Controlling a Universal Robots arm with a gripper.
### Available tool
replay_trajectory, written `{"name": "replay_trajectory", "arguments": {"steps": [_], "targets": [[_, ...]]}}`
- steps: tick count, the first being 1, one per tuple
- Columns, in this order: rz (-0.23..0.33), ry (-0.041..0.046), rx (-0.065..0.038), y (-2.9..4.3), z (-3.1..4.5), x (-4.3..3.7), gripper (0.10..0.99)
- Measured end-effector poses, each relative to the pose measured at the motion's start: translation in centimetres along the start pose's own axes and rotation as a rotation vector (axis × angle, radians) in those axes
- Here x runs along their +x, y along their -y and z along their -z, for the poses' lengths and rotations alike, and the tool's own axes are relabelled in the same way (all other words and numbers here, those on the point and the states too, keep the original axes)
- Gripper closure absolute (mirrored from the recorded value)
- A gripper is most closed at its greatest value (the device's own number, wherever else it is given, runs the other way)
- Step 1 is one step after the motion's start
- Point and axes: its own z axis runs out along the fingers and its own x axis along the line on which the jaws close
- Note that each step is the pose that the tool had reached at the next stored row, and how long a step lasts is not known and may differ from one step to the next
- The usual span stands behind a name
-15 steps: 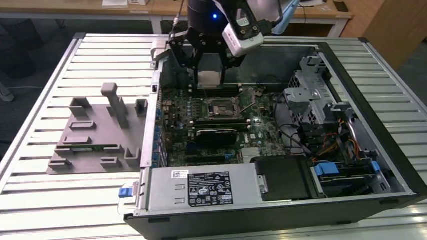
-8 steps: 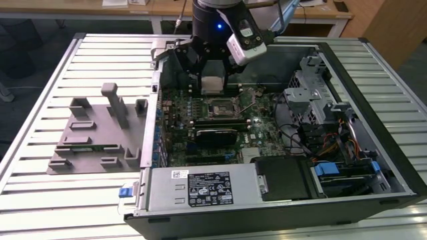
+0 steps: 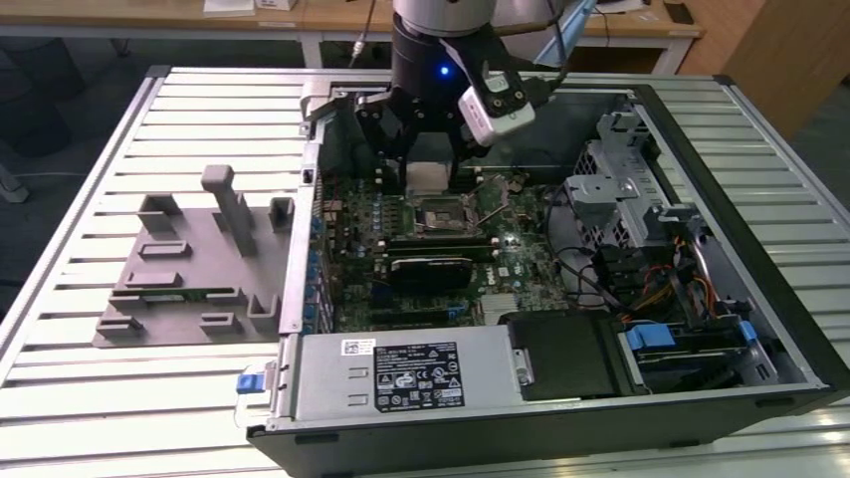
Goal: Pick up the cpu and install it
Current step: 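Pick up the cpu and move it towards the insertion slot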
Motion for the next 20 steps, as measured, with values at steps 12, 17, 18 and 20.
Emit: {"name": "replay_trajectory", "arguments": {"steps": [12,17,18,20], "targets": [[0.0,-0.0135,0.0,0.05,-2.05,-1.47,0.541],[0.0,-0.0114,0.001,-0.08,-2.85,-2.03,0.541],[0.0,-0.0041,0.002,-0.11,-3.02,-2.03,0.541],[0.0,0.0025,0.002,-0.12,-3.23,-2.03,0.541]]}}
